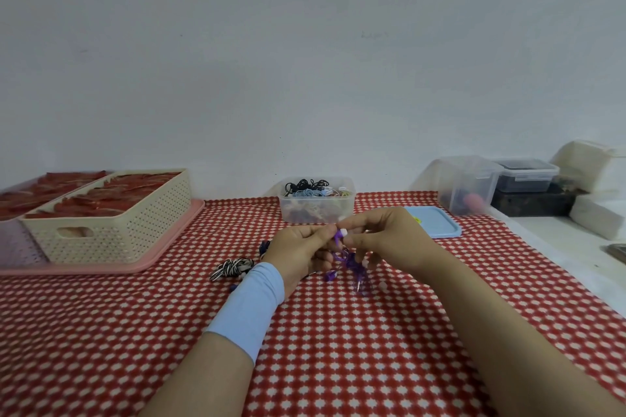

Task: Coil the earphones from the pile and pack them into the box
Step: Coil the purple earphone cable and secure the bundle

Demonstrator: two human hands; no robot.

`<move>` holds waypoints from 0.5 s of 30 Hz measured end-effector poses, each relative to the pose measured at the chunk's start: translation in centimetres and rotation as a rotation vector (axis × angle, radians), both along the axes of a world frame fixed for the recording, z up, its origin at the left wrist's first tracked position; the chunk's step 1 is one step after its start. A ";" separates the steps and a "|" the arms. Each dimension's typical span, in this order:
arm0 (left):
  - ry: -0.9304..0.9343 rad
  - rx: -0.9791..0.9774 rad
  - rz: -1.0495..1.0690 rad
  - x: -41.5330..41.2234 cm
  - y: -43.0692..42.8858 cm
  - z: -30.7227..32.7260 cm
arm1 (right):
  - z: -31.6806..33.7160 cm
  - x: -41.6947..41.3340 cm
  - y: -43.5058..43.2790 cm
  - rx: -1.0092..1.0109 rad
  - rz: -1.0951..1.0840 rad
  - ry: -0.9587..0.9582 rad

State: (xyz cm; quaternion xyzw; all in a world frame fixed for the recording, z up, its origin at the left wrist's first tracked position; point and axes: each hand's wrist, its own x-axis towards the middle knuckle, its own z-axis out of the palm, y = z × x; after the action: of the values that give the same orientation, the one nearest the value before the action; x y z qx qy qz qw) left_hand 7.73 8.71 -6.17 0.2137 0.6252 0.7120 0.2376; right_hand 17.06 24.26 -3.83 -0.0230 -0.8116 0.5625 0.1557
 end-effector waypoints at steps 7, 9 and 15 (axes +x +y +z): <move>-0.038 -0.012 -0.027 0.1 0.1 0.0 | -0.1 -0.2 0.0 0.066 -0.051 0.057; -0.056 0.005 -0.056 0.0 0.0 -0.1 | 0.0 -0.2 -0.1 0.070 -0.047 0.060; -0.023 0.038 -0.138 -0.5 -0.3 -0.3 | 0.4 0.3 0.3 -0.123 0.010 -0.010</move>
State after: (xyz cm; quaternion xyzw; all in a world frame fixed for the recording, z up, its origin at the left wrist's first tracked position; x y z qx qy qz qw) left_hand 7.20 8.44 -6.44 0.2526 0.5925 0.7082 0.2890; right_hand 17.35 24.52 -3.44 -0.0311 -0.7763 0.6121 0.1472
